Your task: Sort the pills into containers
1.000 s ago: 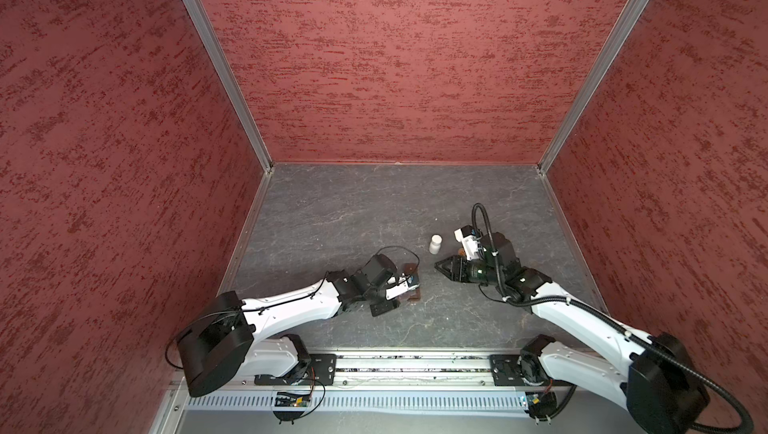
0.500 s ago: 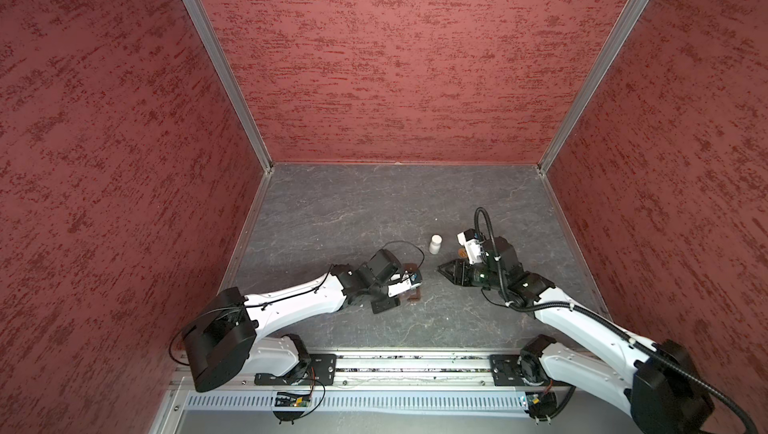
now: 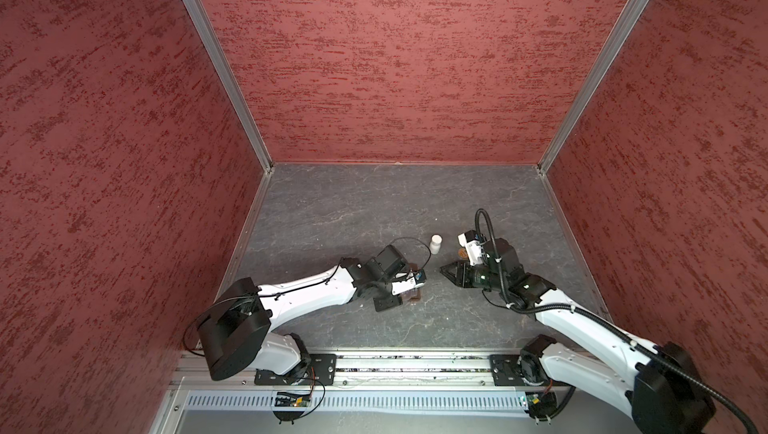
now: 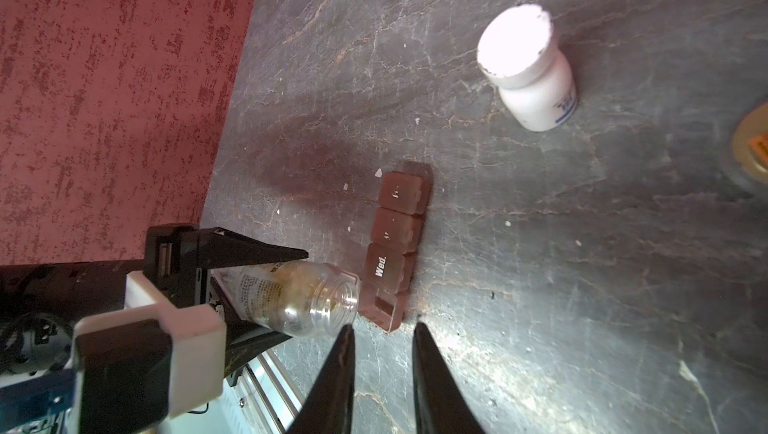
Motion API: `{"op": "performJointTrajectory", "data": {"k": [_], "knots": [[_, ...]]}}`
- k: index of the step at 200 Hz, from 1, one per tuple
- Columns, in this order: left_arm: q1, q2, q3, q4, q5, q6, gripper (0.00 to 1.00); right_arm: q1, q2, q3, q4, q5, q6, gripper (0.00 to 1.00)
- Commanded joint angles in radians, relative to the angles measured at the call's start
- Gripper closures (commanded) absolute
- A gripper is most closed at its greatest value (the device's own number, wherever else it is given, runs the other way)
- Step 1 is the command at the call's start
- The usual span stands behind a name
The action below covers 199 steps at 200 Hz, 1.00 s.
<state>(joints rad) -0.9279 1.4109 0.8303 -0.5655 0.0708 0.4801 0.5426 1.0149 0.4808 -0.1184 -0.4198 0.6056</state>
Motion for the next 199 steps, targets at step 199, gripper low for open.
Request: {"op": "performJointTrajectory", "data": {"k": [199], "knots": [[-0.011, 0.084, 0.123, -0.153, -0.022, 0.026, 1.00, 0.272, -0.001, -0.265, 0.377, 0.067, -0.049, 0.92]]}}
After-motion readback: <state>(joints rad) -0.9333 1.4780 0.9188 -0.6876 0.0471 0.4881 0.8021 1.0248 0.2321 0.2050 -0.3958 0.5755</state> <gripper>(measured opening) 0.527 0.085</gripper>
